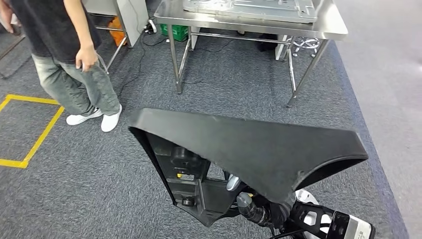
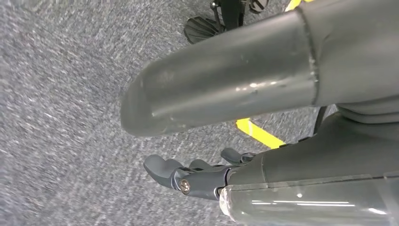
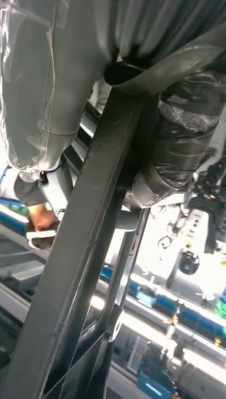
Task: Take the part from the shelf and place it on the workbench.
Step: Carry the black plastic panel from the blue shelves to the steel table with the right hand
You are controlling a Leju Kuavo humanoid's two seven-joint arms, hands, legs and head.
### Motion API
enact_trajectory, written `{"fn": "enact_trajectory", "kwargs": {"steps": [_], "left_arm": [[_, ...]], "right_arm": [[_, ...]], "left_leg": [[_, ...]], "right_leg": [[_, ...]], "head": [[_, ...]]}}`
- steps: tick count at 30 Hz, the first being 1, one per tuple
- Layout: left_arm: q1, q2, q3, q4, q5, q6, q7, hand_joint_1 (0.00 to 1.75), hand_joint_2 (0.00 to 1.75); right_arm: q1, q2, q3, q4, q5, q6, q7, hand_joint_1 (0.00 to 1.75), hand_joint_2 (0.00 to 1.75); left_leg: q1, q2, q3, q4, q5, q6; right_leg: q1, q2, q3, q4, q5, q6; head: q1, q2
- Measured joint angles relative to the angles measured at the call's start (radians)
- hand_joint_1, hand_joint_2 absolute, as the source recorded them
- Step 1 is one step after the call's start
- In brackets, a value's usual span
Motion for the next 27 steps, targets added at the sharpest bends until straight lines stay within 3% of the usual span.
{"fn": "enact_trajectory", "kwargs": {"steps": [2, 3, 4, 6, 8, 9, 11, 12, 13, 14, 15, 16, 18, 20, 22, 24, 26, 27], "left_arm": [[-0.001, 0.0, 0.0, 0.0, 0.0, 0.002, 0.0, 0.0, 0.0], [-0.001, 0.0, 0.0, 0.0, 0.0, 0.004, 0.001, 0.0, 0.0], [-0.002, 0.0, 0.0, 0.0, 0.001, 0.005, 0.001, 0.0, 0.0], [-0.004, 0.0, 0.0, 0.0, 0.001, 0.006, 0.002, 0.0, 0.0], [-0.006, -0.001, 0.0, 0.0, 0.001, 0.007, 0.003, 0.0, 0.0], [-0.006, 0.0, -0.001, 0.0, 0.001, 0.007, 0.003, 0.0, 0.0], [-0.004, 0.0, -0.001, 0.0, 0.001, 0.008, 0.003, 0.0, 0.0], [-0.001, 0.001, -0.001, 0.0, 0.001, 0.008, 0.003, 0.0, 0.0], [0.001, 0.001, -0.001, 0.0, 0.001, 0.008, 0.003, 0.0, 0.0], [0.002, 0.001, -0.001, 0.0, 0.001, 0.008, 0.003, 0.0, 0.0], [0.002, 0.001, -0.001, 0.0, 0.001, 0.008, 0.003, 0.0, 0.0], [0.002, 0.001, -0.001, 0.0, 0.001, 0.008, 0.003, 0.0, 0.0], [0.002, 0.002, -0.001, 0.0, 0.002, 0.008, 0.003, 0.0, 0.0], [0.003, 0.003, -0.001, 0.0, 0.002, 0.008, 0.003, 0.0, 0.0], [0.001, 0.001, -0.001, 0.0, 0.003, 0.008, 0.003, 0.0, 0.0], [-0.001, -0.001, -0.001, 0.0, 0.005, 0.007, 0.003, 0.0, 0.0], [0.001, -0.002, -0.001, 0.0, 0.007, 0.005, 0.003, 0.0, 0.0], [0.003, -0.002, -0.001, 0.0, 0.008, 0.004, 0.003, 0.0, 0.0]], "right_arm": [[0.0, 0.0, -0.004, -0.005, 0.0, 0.002, 0.0, 1.75, 1.75], [0.0, 0.0, -0.005, -0.008, 0.0, 0.003, 0.0, 1.75, 1.75], [0.0, -0.001, -0.006, -0.01, 0.0, 0.004, 0.0, 1.75, 1.75], [0.001, -0.002, -0.007, -0.013, 0.0, 0.005, 0.0, 1.75, 1.75], [0.001, -0.003, -0.007, -0.017, 0.0, 0.005, 0.0, 1.75, 1.75], [0.0, -0.003, -0.007, -0.019, 0.0, 0.005, 0.0, 1.75, 1.75], [0.001, -0.004, -0.008, -0.02, 0.0, 0.006, 0.0, 1.75, 1.75], [0.002, -0.004, -0.008, -0.02, 0.0, 0.006, 0.0, 1.75, 1.75], [0.003, -0.004, -0.008, -0.02, 0.0, 0.006, 0.001, 1.75, 1.75], [0.004, -0.004, -0.008, -0.02, 0.0, 0.006, 0.001, 1.75, 1.75], [0.004, -0.004, -0.008, -0.02, 0.0, 0.006, 0.001, 1.75, 1.75], [0.004, -0.004, -0.008, -0.02, 0.0, 0.006, 0.0, 1.75, 1.75], [0.004, -0.005, -0.008, -0.02, 0.0, 0.008, 0.0, 1.75, 1.75], [0.006, -0.006, -0.008, -0.02, -0.001, 0.01, 0.0, 1.75, 1.75], [0.008, -0.007, -0.009, -0.02, -0.003, 0.012, -0.001, 1.75, 1.75], [0.005, -0.009, -0.011, -0.02, -0.007, 0.014, -0.002, 1.75, 1.75], [0.002, -0.01, -0.013, -0.019, -0.01, 0.017, -0.003, 1.75, 1.75], [0.001, -0.011, -0.014, -0.019, -0.011, 0.018, -0.002, 1.75, 1.75]], "left_leg": [[-0.002, 0.014, 0.008, 0.001, -0.007, -0.007], [-0.004, 0.02, 0.011, 0.002, -0.01, -0.013], [-0.006, 0.026, 0.013, 0.002, -0.012, -0.018], [-0.009, 0.04, 0.017, 0.0, -0.015, -0.03], [-0.005, 0.026, 0.013, 0.021, -0.035, -0.04], [-0.003, 0.007, -0.003, 0.058, -0.06, -0.043], [0.0, -0.033, -0.065, 0.192, -0.129, -0.048], [0.0, -0.04, -0.099, 0.259, -0.153, -0.049], [0.0, -0.044, -0.121, 0.299, -0.158, -0.049], [-0.001, -0.045, -0.125, 0.298, -0.14, -0.047], [-0.001, -0.049, -0.108, 0.253, -0.103, -0.043], [-0.001, -0.059, -0.079, 0.181, -0.059, -0.038], [-0.002, -0.095, -0.026, 0.053, -0.008, -0.026], [-0.005, -0.111, -0.011, 0.015, -0.005, -0.019], [-0.004, -0.092, -0.008, 0.007, 0.002, -0.011], [0.002, -0.071, -0.005, -0.003, 0.01, 0.001], [0.002, -0.049, -0.005, -0.005, 0.011, 0.006], [0.002, -0.037, -0.006, -0.004, 0.01, 0.007]], "right_leg": [[0.005, -0.032, 0.074, -0.142, 0.056, -0.008], [0.009, -0.042, 0.096, -0.186, 0.068, -0.013], [0.014, -0.047, 0.104, -0.204, 0.069, -0.018], [0.016, -0.03, 0.101, -0.205, 0.07, -0.029], [0.011, -0.015, 0.103, -0.211, 0.074, -0.041], [0.008, -0.008, 0.104, -0.213, 0.076, -0.047], [0.008, 0.007, 0.102, -0.214, 0.078, -0.054], [0.009, 0.017, 0.102, -0.213, 0.078, -0.055], [0.011, 0.028, 0.102, -0.212, 0.078, -0.056], [0.012, 0.039, 0.102, -0.211, 0.077, -0.056], [0.013, 0.05, 0.104, -0.21, 0.077, -0.056], [0.014, 0.061, 0.105, -0.208, 0.076, -0.056], [0.014, 0.081, 0.103, -0.205, 0.076, -0.05], [0.01, 0.099, 0.094, -0.203, 0.079, -0.039], [0.01, 0.108, 0.088, -0.201, 0.08, -0.025], [0.012, 0.075, 0.068, -0.16, 0.052, -0.016], [0.008, 0.027, 0.01, -0.041, -0.013, -0.007], [0.004, 0.017, -0.022, 0.024, -0.039, -0.002]], "head": [[0.0, 0.0], [0.0, 0.0], [0.0, 0.0], [0.0, 0.0], [0.0, 0.0], [-0.001, 0.0], [-0.001, 0.0], [-0.001, 0.0], [-0.001, 0.0], [-0.001, 0.0], [-0.001, 0.0], [-0.001, 0.0], [-0.001, 0.0], [-0.001, 0.0], [-0.001, 0.0], [0.0, 0.0], [0.001, 0.0], [0.0, 0.0]]}}
